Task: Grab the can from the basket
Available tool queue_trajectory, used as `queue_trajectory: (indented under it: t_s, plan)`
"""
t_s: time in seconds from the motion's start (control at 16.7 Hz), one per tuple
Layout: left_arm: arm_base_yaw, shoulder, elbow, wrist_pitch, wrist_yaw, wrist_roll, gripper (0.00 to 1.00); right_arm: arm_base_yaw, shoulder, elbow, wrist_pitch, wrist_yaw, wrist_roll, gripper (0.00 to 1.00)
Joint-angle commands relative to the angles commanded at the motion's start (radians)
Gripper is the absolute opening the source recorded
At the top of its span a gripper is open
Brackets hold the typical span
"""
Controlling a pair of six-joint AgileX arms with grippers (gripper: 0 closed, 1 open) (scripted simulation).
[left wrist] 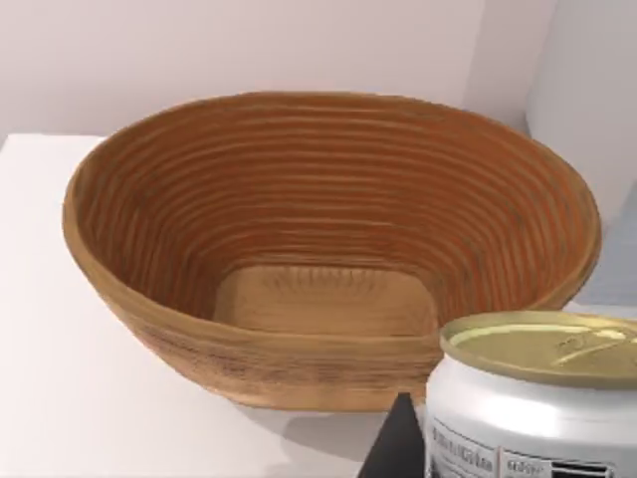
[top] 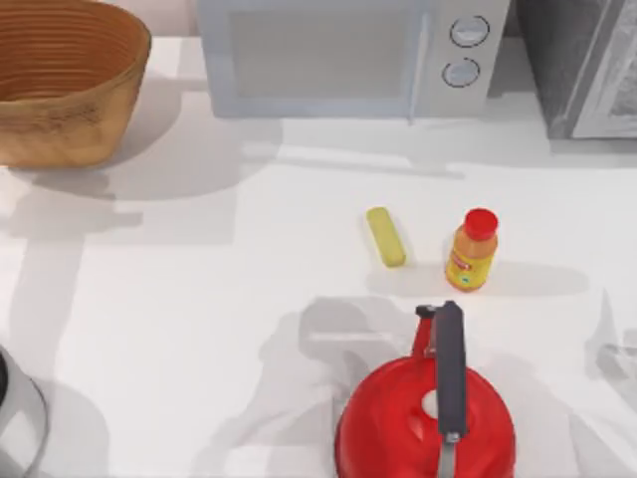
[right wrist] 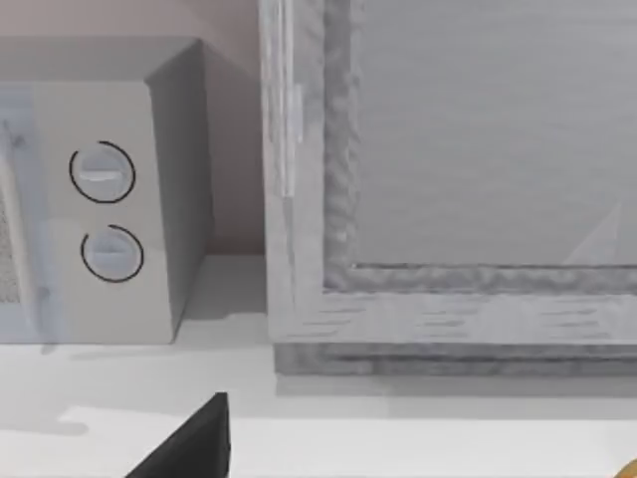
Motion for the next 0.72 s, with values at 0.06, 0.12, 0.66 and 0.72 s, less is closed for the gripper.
queue_trajectory:
  t_s: [0.06, 0.12, 0.66, 0.72]
  plan:
    - [-0.004, -0.124, -0.11, 0.045, -0.003, -0.001, 0.0, 0.0, 0.0, 0.0, 0.0, 0.0, 0.0, 1.0]
    - [-0.009, -0.244, -0.219, 0.089, -0.006, -0.001, 0.0, 0.0, 0.0, 0.0, 0.0, 0.0, 0.0, 1.0]
    - [-0.035, -0.948, -0.903, 0.37, -0.045, 0.005, 0.0, 0.0, 0.0, 0.0, 0.0, 0.0, 0.0, 1.0]
    - [-0.035, -0.975, -0.929, 0.383, -0.049, 0.006, 0.0, 0.0, 0.0, 0.0, 0.0, 0.0, 0.0, 1.0]
